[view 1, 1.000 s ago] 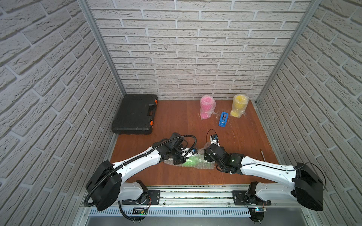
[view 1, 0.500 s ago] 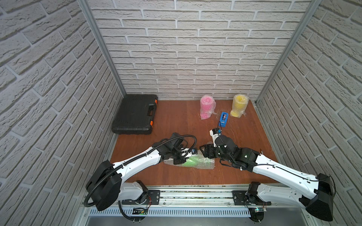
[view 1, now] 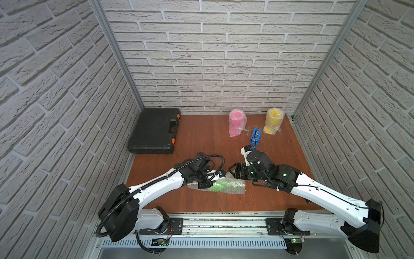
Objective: Wrap wine glasses in bubble wrap
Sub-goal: Stick the tape on the bubble wrap.
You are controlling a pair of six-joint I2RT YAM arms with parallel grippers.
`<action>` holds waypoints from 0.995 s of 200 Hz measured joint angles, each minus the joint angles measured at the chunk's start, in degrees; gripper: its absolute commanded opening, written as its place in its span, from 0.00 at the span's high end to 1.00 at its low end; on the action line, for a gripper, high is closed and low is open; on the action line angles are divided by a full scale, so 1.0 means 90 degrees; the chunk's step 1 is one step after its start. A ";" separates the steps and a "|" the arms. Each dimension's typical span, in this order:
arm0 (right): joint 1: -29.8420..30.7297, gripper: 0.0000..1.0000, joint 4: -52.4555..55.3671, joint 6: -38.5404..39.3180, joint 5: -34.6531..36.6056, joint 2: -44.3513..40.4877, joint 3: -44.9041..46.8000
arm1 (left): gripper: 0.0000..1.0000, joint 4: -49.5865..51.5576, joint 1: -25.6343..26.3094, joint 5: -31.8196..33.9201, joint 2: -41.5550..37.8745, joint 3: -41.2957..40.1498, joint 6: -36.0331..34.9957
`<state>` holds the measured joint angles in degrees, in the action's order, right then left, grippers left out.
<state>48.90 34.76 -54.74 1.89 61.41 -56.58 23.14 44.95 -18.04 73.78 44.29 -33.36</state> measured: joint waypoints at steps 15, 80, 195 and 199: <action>0.0002 0.39 0.0364 -0.0243 0.0024 -0.0262 -0.0066 | 0.95 -0.0027 0.0000 -0.0010 0.0000 0.0000 0.0005; 0.0007 0.39 0.1103 -0.0976 -0.0010 -0.0063 -0.0068 | 1.00 -0.0243 0.0000 -0.0172 0.0000 -0.0092 0.0117; 0.0352 0.36 0.0867 -0.1501 0.1151 0.1481 -0.0495 | 1.00 -0.0461 0.0012 -0.0423 0.0000 -0.0202 0.0352; 0.0367 0.36 0.0843 -0.1520 0.1207 0.1515 -0.0500 | 1.00 -0.0469 0.0012 -0.0432 0.0000 -0.0209 0.0357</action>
<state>52.21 42.35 -68.42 12.75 75.05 -61.08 18.92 45.06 -21.93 73.78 42.41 -30.15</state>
